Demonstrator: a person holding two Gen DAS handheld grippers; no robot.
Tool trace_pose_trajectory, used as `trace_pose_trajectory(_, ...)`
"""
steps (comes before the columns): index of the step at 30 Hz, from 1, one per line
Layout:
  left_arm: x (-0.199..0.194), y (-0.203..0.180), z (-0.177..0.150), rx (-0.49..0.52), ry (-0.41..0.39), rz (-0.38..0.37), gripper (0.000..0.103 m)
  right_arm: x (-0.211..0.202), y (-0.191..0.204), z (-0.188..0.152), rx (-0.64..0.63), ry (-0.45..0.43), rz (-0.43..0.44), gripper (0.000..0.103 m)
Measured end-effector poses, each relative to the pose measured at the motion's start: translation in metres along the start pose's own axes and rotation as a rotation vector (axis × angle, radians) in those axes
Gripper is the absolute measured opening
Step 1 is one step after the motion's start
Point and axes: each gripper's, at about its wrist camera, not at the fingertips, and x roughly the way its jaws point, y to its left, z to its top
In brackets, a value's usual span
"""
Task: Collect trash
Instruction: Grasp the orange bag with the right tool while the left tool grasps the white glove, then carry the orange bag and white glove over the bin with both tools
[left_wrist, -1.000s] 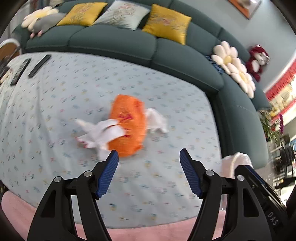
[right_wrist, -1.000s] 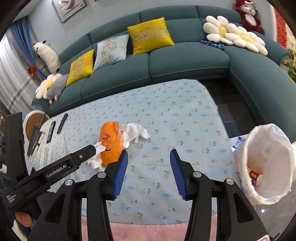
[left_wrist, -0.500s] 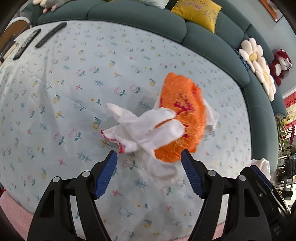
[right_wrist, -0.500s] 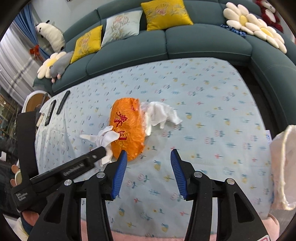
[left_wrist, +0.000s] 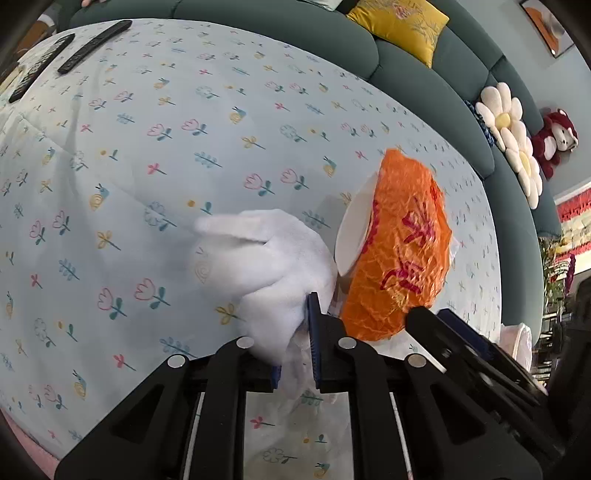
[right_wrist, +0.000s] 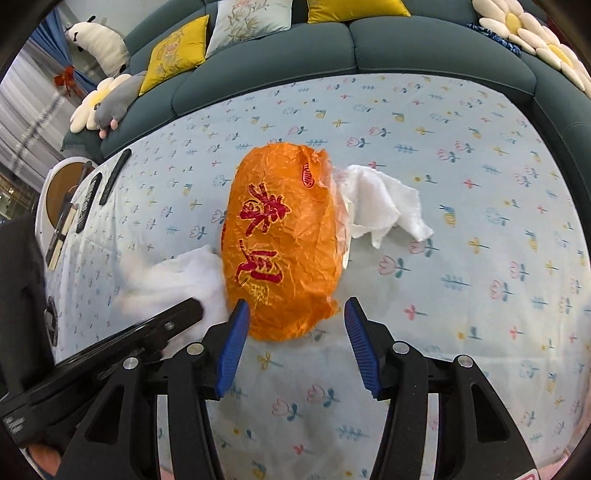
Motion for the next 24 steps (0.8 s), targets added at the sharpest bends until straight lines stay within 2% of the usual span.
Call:
trace_pose_trajectory(2, -0.003, 0.001, 0.001, 0.002, -0.005, 0.003, 0.012, 0.007, 0.0, 0.001, 0.015, 0.008, 0.013, 0.052)
trace_pose_trajectory(4, -0.005, 0.0, 0.001, 0.008, -0.009, 0.007, 0.012, 0.014, 0.001, 0.002, 0.02, 0.019, 0.03, 0.046)
trace_pose_trajectory(6, -0.008, -0.002, 0.002, 0.016, -0.014, 0.017, 0.011, 0.02, 0.004, 0.001, 0.009, 0.043, 0.051, 0.014)
trace_pose_trajectory(7, -0.012, -0.003, 0.002, 0.023, -0.02, 0.022, 0.011, 0.019, 0.007, 0.0, 0.005, 0.041, 0.059, 0.012)
trace_pose_trajectory(13, -0.035, -0.023, 0.002, 0.052, -0.064, 0.01, 0.011, -0.019, 0.014, -0.004, -0.038, -0.023, 0.078, 0.008)
trace_pose_trajectory(16, -0.053, -0.04, -0.001, 0.075, -0.096, -0.009, 0.011, -0.053, 0.008, 0.0, -0.024, -0.087, 0.09, 0.008)
trace_pose_trajectory(24, -0.105, -0.123, -0.01, 0.187, -0.186, -0.08, 0.011, -0.15, -0.028, 0.011, 0.021, -0.26, 0.076, 0.008)
